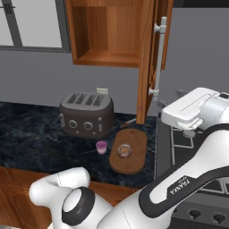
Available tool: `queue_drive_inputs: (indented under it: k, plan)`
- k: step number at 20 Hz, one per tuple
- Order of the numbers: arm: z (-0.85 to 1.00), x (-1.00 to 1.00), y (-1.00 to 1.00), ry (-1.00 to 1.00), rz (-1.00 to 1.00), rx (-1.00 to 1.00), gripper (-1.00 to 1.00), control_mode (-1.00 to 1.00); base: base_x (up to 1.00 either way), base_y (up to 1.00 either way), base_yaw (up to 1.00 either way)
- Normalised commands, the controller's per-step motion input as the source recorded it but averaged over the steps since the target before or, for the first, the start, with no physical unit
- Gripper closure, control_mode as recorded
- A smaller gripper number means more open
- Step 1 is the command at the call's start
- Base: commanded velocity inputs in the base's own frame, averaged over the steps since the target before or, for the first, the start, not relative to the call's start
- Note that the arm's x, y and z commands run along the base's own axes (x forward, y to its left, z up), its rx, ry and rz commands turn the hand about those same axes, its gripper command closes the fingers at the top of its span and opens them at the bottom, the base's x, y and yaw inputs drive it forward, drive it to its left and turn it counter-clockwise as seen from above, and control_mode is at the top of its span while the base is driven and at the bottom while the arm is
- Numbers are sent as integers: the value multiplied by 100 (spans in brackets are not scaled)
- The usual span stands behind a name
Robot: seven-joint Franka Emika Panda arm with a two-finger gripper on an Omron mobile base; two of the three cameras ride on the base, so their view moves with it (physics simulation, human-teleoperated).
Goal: Pick the bread, place it on the cutting board, pick the jam, place it on the counter, and close the cabinet.
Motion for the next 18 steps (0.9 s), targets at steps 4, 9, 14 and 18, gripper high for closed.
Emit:
queue_drive_inputs:
  k: [4,9,14,18]
  plan:
    - [0,0,0,0,7,0,-100,-100,0,0,0]
    - [0,0,0,0,7,0,-100,-100,0,0,0]
    - [0,0,5,0,3,0,-100,-100,0,0,0]
    - [0,0,9,0,1,0,-100,-100,0,0,0]
